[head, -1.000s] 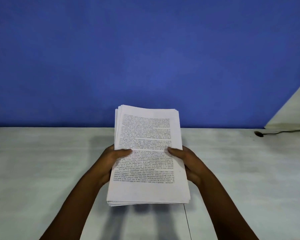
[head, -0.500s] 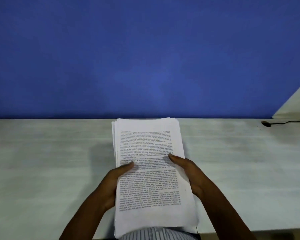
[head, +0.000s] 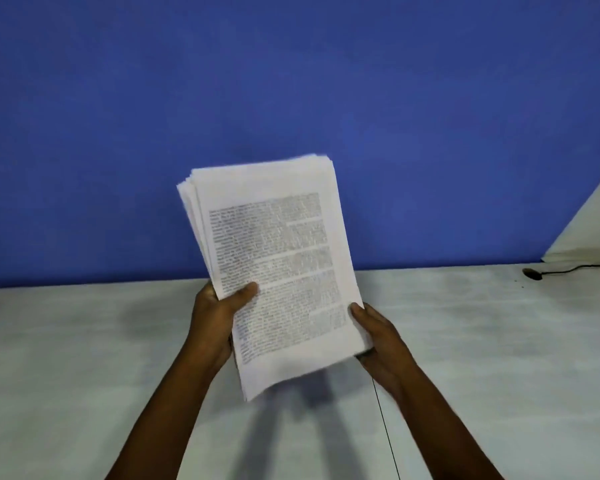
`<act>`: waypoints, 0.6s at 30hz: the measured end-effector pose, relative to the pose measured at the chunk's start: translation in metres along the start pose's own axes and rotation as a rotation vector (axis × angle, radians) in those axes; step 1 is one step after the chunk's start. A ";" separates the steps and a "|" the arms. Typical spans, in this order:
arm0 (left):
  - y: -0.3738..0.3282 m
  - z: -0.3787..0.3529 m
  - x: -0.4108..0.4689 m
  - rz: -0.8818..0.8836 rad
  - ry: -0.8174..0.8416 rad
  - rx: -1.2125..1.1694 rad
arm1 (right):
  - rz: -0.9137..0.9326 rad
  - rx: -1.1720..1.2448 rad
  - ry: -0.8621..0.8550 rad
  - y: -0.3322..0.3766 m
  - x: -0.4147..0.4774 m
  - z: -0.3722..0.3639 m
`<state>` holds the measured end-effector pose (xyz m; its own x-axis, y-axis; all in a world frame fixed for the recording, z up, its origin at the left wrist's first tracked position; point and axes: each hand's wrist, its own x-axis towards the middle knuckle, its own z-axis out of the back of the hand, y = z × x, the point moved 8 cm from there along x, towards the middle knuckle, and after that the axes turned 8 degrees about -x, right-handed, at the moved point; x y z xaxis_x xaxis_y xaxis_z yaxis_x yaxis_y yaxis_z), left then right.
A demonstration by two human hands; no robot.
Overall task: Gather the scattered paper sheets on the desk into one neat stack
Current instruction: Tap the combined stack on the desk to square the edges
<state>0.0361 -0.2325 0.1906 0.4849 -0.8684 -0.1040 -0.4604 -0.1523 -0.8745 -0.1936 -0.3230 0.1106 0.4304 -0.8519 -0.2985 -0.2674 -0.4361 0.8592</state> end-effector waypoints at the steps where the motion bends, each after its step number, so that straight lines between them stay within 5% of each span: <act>1: -0.009 -0.010 0.001 -0.038 0.016 -0.031 | -0.001 0.141 0.000 0.000 0.001 -0.009; 6: -0.054 -0.060 0.004 -0.138 0.113 -0.229 | 0.068 0.596 0.103 0.045 0.007 -0.068; 12: -0.070 -0.052 0.014 -0.230 0.014 -0.177 | 0.101 0.451 0.079 0.063 -0.003 -0.063; 15: -0.070 -0.040 0.009 -0.134 0.111 -0.191 | 0.157 0.404 0.075 0.069 -0.012 -0.036; 18: -0.056 -0.025 0.004 0.018 0.082 -0.153 | 0.178 0.100 0.208 0.067 -0.028 -0.023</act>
<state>0.0451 -0.2389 0.2508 0.4163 -0.9062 -0.0745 -0.5793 -0.2011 -0.7899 -0.2034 -0.3221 0.1861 0.5341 -0.8442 -0.0461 -0.4338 -0.3205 0.8421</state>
